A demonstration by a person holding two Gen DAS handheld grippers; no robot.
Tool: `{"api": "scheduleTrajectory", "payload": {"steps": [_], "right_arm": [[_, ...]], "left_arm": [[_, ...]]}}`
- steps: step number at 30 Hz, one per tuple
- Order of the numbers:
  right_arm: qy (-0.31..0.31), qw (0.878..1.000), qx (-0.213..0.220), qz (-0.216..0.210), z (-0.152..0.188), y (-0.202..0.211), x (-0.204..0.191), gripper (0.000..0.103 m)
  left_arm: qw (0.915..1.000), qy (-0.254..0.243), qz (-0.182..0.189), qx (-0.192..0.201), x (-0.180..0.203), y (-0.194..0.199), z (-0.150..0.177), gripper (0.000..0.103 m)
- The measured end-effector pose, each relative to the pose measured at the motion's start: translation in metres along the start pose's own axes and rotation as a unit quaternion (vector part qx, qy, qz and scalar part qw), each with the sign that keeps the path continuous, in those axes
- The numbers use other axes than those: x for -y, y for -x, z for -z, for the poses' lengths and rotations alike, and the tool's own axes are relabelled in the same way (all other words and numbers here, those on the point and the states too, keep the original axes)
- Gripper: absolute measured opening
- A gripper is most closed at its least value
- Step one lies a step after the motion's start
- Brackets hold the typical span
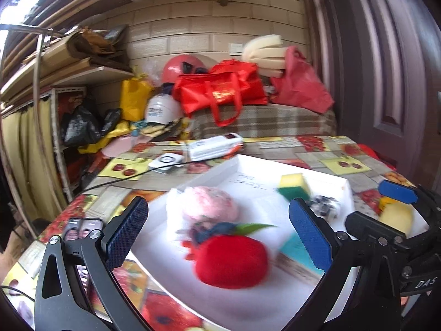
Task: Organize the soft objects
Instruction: 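Withdraw both open tools from the tray toward the items on the table, then grasp the yellow sponge block with left tool while right tool grasps brown knotted rope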
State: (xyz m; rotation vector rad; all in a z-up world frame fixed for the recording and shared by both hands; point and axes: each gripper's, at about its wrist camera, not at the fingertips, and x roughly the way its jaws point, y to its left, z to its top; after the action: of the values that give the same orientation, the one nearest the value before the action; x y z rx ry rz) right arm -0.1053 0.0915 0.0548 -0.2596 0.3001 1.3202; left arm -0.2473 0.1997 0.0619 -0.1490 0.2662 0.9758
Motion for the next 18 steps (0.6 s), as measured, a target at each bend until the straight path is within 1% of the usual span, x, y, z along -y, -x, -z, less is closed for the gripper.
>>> {"api": "scheduleTrajectory", "payload": {"steps": [1, 3, 5, 9, 11, 13, 15, 17, 18], "right_arm": [[0.005, 1.0, 0.0, 0.004, 0.002, 0.005, 0.002, 0.103], [0.009, 1.0, -0.002, 0.01, 0.006, 0.015, 0.01, 0.103], [0.006, 1.0, -0.01, 0.021, 0.011, 0.027, 0.023, 0.103], [-0.033, 0.998, -0.027, 0.044, 0.019, 0.048, 0.063, 0.103], [-0.061, 0.995, -0.04, 0.065, 0.023, 0.057, 0.089, 0.103], [-0.096, 0.99, -0.057, 0.09, 0.029, 0.065, 0.12, 0.103], [-0.136, 0.982, -0.067, 0.111, 0.035, 0.073, 0.148, 0.103], [-0.174, 0.973, -0.072, 0.137, 0.041, 0.079, 0.177, 0.103], [-0.183, 0.969, -0.077, 0.149, 0.043, 0.081, 0.188, 0.103]], "left_arm": [[0.9999, -0.005, 0.016, -0.002, 0.007, 0.002, 0.001, 0.103], [0.9992, -0.018, 0.035, -0.003, 0.018, 0.006, 0.002, 0.103], [0.9975, -0.044, 0.056, -0.005, 0.037, 0.012, 0.004, 0.103], [0.9924, -0.082, 0.092, -0.008, 0.067, 0.018, 0.005, 0.103], [0.988, -0.104, 0.114, -0.013, 0.086, 0.02, 0.007, 0.103], [0.9835, -0.118, 0.136, -0.022, 0.099, 0.02, 0.008, 0.103], [0.9753, -0.129, 0.174, -0.041, 0.118, 0.016, 0.009, 0.103], [0.9687, -0.127, 0.204, -0.062, 0.133, 0.011, 0.009, 0.103], [0.9673, -0.125, 0.209, -0.071, 0.14, 0.009, 0.01, 0.103]]}}
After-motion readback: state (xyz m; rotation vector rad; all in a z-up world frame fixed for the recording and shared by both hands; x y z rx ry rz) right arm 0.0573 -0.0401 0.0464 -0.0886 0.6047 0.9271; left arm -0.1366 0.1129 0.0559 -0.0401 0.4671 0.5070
